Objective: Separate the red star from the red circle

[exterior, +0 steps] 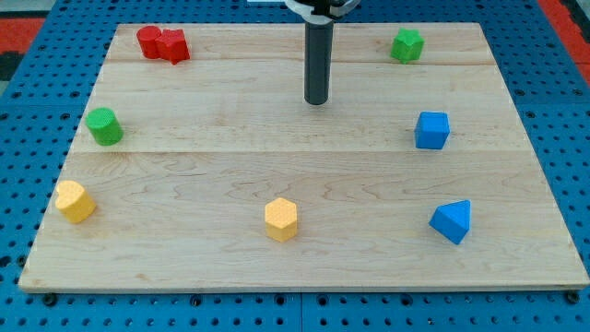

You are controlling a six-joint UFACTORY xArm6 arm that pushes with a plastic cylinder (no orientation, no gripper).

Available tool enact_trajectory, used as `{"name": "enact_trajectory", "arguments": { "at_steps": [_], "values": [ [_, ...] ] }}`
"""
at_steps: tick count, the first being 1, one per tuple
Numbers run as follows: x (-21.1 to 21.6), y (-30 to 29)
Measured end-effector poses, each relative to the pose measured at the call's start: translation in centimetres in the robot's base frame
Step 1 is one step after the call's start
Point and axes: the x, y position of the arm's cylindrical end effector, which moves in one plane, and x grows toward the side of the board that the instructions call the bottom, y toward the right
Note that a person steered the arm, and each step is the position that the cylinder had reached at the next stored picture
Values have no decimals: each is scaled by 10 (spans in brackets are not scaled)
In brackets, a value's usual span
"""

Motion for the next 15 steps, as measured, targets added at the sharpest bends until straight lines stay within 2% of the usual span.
{"name": "enact_trajectory", "arguments": {
  "at_steps": [10, 11, 12, 13, 14, 15],
  "values": [
    [-13, -13],
    [-38, -40],
    [-91, -83],
    [-147, -151],
    [-157, -179],
    [-157, -179]
  ]
}}
